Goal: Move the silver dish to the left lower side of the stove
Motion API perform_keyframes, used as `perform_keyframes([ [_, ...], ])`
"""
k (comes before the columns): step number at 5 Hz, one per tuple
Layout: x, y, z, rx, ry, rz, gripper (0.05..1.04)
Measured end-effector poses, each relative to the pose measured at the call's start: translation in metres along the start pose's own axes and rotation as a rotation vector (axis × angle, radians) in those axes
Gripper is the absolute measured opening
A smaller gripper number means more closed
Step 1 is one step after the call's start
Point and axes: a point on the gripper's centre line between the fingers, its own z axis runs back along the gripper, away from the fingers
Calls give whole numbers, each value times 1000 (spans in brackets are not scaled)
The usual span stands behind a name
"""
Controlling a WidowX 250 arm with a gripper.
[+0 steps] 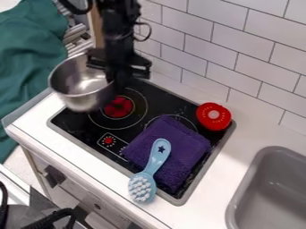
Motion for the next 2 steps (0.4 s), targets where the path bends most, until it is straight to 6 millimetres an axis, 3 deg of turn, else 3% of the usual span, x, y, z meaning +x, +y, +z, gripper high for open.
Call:
perform_keyframes([
  [2,-6,11,-12,-20,11,29,55],
])
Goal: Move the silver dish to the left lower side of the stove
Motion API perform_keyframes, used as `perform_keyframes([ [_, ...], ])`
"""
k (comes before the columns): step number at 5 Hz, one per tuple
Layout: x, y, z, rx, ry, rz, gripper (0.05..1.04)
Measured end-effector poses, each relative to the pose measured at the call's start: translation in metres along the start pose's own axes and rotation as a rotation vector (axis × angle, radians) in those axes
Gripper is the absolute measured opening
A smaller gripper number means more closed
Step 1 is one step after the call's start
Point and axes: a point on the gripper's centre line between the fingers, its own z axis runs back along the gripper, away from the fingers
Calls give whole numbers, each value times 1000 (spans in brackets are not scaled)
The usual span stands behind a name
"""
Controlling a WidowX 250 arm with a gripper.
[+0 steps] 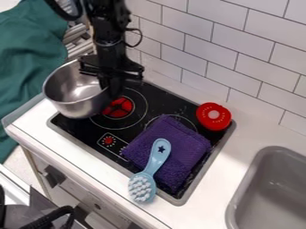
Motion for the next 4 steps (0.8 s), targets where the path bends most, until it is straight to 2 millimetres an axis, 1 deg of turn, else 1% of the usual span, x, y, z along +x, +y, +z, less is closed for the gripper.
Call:
perform_keyframes([
  [1,-5,11,-16,-17,36,29,55],
  [2,-6,10,-26,-41,53,31,55],
  [3,-4,9,-30,-45,56,30,75],
  [4,-3,7,-30,-41,42,4,220],
])
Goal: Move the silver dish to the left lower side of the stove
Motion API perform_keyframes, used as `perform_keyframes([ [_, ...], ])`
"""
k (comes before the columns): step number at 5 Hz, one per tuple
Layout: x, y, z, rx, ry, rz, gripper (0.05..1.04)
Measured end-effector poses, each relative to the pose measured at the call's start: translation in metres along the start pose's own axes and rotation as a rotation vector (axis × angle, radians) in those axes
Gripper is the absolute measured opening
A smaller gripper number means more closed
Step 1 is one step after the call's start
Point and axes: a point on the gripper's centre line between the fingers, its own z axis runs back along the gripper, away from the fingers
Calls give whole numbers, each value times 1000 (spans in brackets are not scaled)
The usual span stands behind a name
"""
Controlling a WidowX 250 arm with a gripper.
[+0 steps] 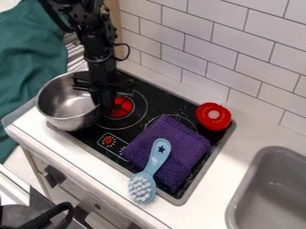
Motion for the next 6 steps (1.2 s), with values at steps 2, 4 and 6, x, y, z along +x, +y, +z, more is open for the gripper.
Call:
perform_keyframes([
  [2,1,-12,28,31,-93,-47,796],
  [4,1,-26,38,-28,-185,-162,1009],
  [6,2,-38,43,-42,-158,-211,1005],
])
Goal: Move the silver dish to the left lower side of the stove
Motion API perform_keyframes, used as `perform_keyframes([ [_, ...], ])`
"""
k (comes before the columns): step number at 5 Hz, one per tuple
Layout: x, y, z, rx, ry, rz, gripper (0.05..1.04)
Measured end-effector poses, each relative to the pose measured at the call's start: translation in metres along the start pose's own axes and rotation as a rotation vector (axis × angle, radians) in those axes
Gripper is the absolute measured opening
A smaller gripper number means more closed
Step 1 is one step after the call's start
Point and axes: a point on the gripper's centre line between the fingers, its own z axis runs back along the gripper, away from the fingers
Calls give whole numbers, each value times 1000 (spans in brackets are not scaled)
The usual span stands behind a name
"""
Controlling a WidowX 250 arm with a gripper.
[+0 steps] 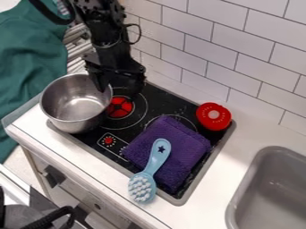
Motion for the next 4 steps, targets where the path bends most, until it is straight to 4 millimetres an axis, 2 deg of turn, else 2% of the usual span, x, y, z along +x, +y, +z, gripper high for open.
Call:
perform_keyframes([
  [2,17,-13,13,51,46,-12,1005],
  [4,21,-21,14,33,36,-21,1005],
])
